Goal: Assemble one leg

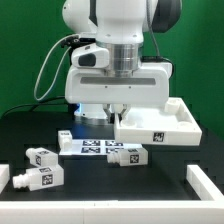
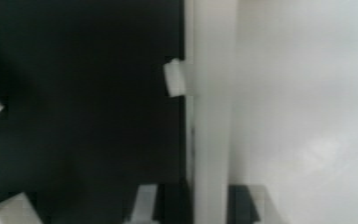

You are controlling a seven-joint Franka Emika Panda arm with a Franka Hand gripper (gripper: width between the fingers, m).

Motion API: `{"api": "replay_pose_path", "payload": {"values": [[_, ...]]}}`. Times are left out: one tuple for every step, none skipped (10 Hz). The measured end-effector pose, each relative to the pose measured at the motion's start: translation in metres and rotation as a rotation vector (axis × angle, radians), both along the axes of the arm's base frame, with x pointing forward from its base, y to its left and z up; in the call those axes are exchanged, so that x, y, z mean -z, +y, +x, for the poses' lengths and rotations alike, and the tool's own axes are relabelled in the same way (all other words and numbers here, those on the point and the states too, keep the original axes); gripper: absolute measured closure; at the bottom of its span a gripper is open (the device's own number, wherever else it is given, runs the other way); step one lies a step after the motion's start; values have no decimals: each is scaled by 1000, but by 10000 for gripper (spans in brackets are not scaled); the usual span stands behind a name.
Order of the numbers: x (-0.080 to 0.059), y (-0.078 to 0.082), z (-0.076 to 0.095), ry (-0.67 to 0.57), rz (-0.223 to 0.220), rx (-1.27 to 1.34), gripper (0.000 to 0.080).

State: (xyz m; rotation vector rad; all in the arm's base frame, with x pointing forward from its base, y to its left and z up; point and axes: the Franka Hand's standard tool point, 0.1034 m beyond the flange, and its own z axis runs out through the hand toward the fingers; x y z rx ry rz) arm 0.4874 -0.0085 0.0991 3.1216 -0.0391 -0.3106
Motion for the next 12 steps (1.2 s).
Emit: {"api": "replay_pose_path", "payload": {"values": [[1, -13, 31, 16, 11, 2, 745], [5, -26, 53, 29, 17, -35, 745], [6, -30, 64, 57, 19, -38, 745], [2, -25, 63, 50, 20, -46, 745], [2, -24, 60, 52, 21, -49, 745], [4, -25, 60, 54, 20, -49, 745], [5, -24, 60, 56, 20, -49, 745], [9, -25, 61, 54, 19, -48, 745], [23, -27, 66, 45, 14, -47, 745], [36, -30, 74, 30, 18, -38, 745], [49, -31, 79, 19, 17, -19, 745], [57, -26, 81, 10, 11, -10, 745]]}}
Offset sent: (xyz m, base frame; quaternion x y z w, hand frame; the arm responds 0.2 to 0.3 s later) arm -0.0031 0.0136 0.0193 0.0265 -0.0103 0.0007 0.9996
